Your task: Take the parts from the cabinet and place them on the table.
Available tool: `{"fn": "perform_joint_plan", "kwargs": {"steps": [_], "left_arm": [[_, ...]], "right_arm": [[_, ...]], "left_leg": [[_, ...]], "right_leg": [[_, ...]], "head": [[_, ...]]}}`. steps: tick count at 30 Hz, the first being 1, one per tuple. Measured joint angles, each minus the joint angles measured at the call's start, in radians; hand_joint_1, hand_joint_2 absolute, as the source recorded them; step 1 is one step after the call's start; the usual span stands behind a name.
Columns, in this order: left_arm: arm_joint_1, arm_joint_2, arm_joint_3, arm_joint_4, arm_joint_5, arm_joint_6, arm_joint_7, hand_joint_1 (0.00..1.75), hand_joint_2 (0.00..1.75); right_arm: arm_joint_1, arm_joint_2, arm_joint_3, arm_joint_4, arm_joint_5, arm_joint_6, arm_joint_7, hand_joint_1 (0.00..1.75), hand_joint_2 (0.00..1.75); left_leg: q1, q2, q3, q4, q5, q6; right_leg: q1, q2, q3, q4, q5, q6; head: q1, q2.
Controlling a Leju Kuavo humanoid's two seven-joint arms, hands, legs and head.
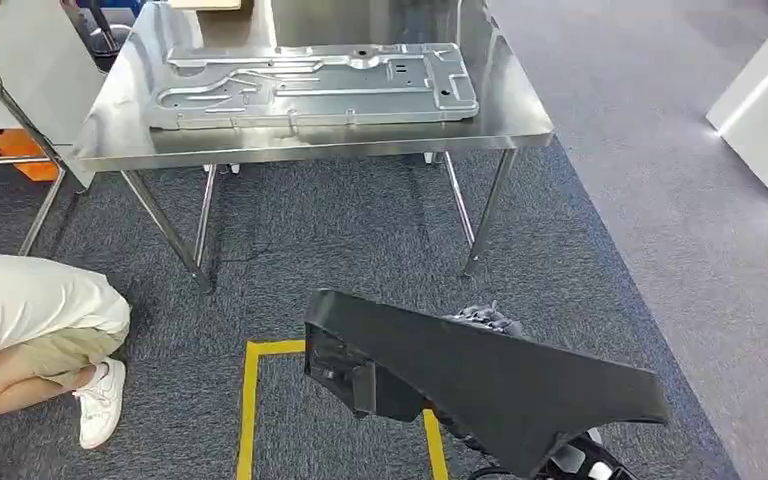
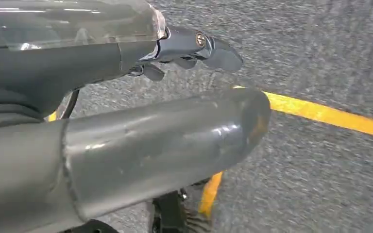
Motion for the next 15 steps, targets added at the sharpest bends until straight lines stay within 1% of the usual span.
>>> {"fn": "perform_joint_plan", "kwargs": {"steps": [1,2,3,4,5,6,7,8,9,10,11,12,13,14,15], "left_arm": [[0.001,0.0,0.0,0.0,0.0,0.0,0.0,0.0,0.0],[-0.001,-0.001,0.0,0.0,0.0,0.0,0.0,0.0,0.0],[-0.003,-0.001,0.0,0.0,0.0,0.002,0.0,0.0,0.0],[-0.003,-0.001,0.0,0.0,0.0,0.003,0.0,0.0,0.0],[-0.003,-0.001,0.0,0.0,0.0,0.003,0.0,0.0,0.0],[-0.005,-0.001,0.0,0.0,0.0,0.004,0.001,0.0,0.0],[-0.006,-0.002,0.0,0.0,-0.002,0.004,0.001,0.0,0.0],[-0.009,-0.004,0.0,0.0,-0.002,0.004,0.001,0.0,0.0],[-0.01,-0.004,0.0,0.0,-0.002,0.004,0.001,0.0,0.0],[-0.009,-0.003,0.0,0.0,-0.001,0.005,0.001,0.0,0.0],[-0.007,-0.003,0.0,0.0,-0.002,0.005,0.001,0.0,0.0],[-0.004,-0.003,0.0,0.0,-0.002,0.005,0.001,0.0,0.0],[-0.002,-0.003,0.0,0.0,-0.001,0.005,0.001,0.0,0.0],[-0.002,-0.003,0.0,0.0,-0.002,0.005,0.001,0.0,0.0],[-0.002,-0.003,0.0,0.0,-0.002,0.005,0.001,0.0,0.0]], "right_arm": [[0.0,0.0,0.0,0.0,0.0,0.0,0.0,1.68,1.75],[0.002,0.0,-0.001,0.002,-0.001,0.0,0.0,1.68,1.75],[0.001,0.0,-0.001,0.002,0.0,0.0,0.0,1.68,1.75],[0.002,0.0,-0.001,0.002,-0.001,0.0,0.0,1.68,1.75],[0.001,0.0,-0.001,0.002,-0.001,0.0,0.0,1.68,1.75],[0.001,0.001,-0.001,0.002,-0.001,0.0,0.0,1.68,1.75],[0.0,0.001,-0.001,0.002,-0.001,0.0,0.0,1.68,1.75],[-0.002,0.001,-0.001,0.002,-0.001,0.0,0.0,1.68,1.75],[-0.002,0.002,-0.001,0.002,-0.001,0.0,0.0,1.68,1.75],[-0.001,0.002,-0.001,0.003,-0.001,0.0,0.0,1.68,1.75],[-0.001,0.002,-0.001,0.003,-0.001,0.0,0.0,1.68,1.75],[0.0,0.002,-0.001,0.003,-0.001,0.0,0.0,1.68,1.75],[0.001,0.002,-0.001,0.003,-0.001,0.0,0.0,1.68,1.75],[0.001,0.002,-0.001,0.003,-0.001,0.0,0.0,1.68,1.75],[0.001,0.002,-0.001,0.003,-0.001,0.0,0.0,1.68,1.75]], "left_leg": [[0.0,0.0,0.006,-0.002,-0.01,-0.003],[-0.003,-0.002,0.02,0.0,-0.018,-0.01],[-0.002,-0.002,0.017,-0.004,-0.025,-0.019],[-0.003,0.0,0.033,-0.003,-0.025,-0.025],[-0.004,0.0,0.036,0.004,-0.016,-0.032],[-0.004,0.001,0.034,0.014,-0.015,-0.035],[0.001,0.0,0.022,0.051,-0.02,-0.037],[0.001,0.0,-0.01,0.11,-0.031,-0.04],[0.002,0.0,-0.056,0.182,-0.064,-0.045],[0.002,0.0,-0.103,0.248,-0.108,-0.047],[0.002,0.0,-0.143,0.298,-0.14,-0.05],[0.002,0.0,-0.167,0.311,-0.138,-0.052],[0.002,0.0,-0.171,0.282,-0.105,-0.052],[0.002,0.0,-0.153,0.213,-0.049,-0.049],[0.002,0.0,-0.125,0.132,0.009,-0.046]], "right_leg": [[0.003,-0.004,0.02,-0.08,0.076,-0.008],[0.012,-0.005,0.014,-0.072,0.063,-0.012],[0.013,-0.005,0.019,-0.079,0.058,-0.019],[0.015,-0.003,0.021,-0.085,0.067,-0.025],[0.013,-0.002,0.027,-0.086,0.063,-0.033],[0.009,0.003,0.043,-0.089,0.064,-0.041],[0.007,-0.002,0.053,-0.097,0.06,-0.048],[0.007,-0.001,0.057,-0.099,0.056,-0.054],[0.007,-0.001,0.059,-0.099,0.052,-0.058],[0.007,-0.001,0.063,-0.1,0.046,-0.06],[0.008,0.0,0.065,-0.099,0.041,-0.06],[0.008,0.002,0.07,-0.099,0.037,-0.059],[0.009,0.004,0.077,-0.099,0.032,-0.058],[0.009,0.004,0.086,-0.098,0.026,-0.056],[0.009,0.004,0.095,-0.098,0.021,-0.054]], "head": [[0.0,0.0],[0.0,0.0],[0.0,0.0],[0.001,0.0],[0.0,0.0],[0.001,0.0],[0.001,0.0],[0.0,0.0],[0.0,0.0],[0.0,0.0],[0.0,0.0],[0.0,0.0],[0.0,0.0],[0.0,0.0],[0.0,0.0]]}}
